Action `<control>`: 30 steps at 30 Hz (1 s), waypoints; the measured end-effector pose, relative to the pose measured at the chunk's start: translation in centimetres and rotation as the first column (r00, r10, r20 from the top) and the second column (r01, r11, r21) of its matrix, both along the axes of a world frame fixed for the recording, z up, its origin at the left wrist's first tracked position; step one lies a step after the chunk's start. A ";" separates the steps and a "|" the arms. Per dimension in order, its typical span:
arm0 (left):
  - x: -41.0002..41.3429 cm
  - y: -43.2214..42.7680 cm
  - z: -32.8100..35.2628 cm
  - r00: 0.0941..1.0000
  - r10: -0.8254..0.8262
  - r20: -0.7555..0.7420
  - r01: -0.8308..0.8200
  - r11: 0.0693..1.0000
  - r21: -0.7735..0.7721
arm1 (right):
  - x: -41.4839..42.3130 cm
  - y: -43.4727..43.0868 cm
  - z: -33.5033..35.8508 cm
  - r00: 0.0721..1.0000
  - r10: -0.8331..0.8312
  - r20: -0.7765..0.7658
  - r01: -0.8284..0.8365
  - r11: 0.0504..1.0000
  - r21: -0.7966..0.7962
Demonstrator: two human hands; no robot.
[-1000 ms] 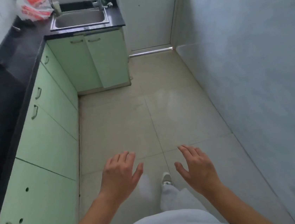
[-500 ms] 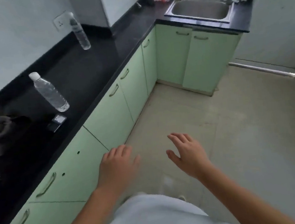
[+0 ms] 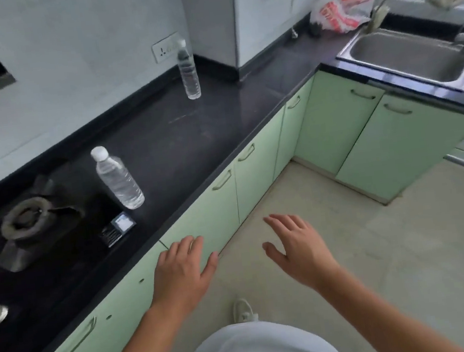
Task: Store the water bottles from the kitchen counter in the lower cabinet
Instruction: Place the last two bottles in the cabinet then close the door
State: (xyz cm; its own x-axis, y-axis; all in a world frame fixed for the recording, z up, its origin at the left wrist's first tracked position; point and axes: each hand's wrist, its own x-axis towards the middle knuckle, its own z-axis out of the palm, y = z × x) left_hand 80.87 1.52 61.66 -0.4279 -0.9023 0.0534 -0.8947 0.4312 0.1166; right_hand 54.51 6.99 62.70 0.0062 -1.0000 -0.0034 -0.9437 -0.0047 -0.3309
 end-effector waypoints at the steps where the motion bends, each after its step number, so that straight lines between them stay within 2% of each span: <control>1: -1.3 -1.6 0.0 0.999 -0.033 -0.012 0.033 0.999 -0.011 | -1.0 -0.4 0.1 0.999 -0.038 -0.003 0.038 0.999 0.006; 6: -7.7 -8.9 1.0 0.983 -0.178 -0.045 0.175 0.983 -0.047 | -5.5 -3.0 -0.2 0.979 -0.204 0.005 0.204 0.979 0.016; 10: -9.9 -12.8 2.1 0.977 -0.196 -0.086 0.188 0.978 -0.089 | -6.9 -6.8 0.0 0.975 -0.220 0.010 0.219 0.974 0.050; 15: -9.2 -17.1 0.7 0.992 -0.088 -0.095 0.079 0.993 -0.089 | -7.2 -15.1 -0.8 0.998 -0.068 0.011 0.067 0.995 0.076; 20: -6.6 -19.5 -0.5 0.980 0.184 -0.073 -0.188 0.981 -0.041 | -6.0 -24.7 -1.3 0.982 0.189 0.018 -0.190 0.978 0.090; 24: -4.7 -19.6 0.1 0.867 0.490 -0.095 -0.493 0.870 -0.018 | -3.9 -31.4 -1.1 0.917 0.396 0.060 -0.400 0.910 0.107; 27: -3.4 -18.5 0.7 0.718 0.683 -0.134 -0.690 0.724 -0.002 | -1.4 -35.1 -1.2 0.837 0.543 0.070 -0.547 0.830 0.111; 30: -2.0 -17.1 1.1 0.564 0.807 -0.174 -0.818 0.575 0.017 | 1.4 -37.3 -1.1 0.760 0.648 0.054 -0.649 0.751 0.118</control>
State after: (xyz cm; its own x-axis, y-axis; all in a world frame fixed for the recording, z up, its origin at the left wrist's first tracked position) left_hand 78.89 -15.60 62.79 0.5027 -0.8572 0.1122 -0.8440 -0.4586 0.2780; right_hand 55.94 -30.28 61.60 0.6536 -0.7470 -0.1213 -0.7259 -0.5735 -0.3797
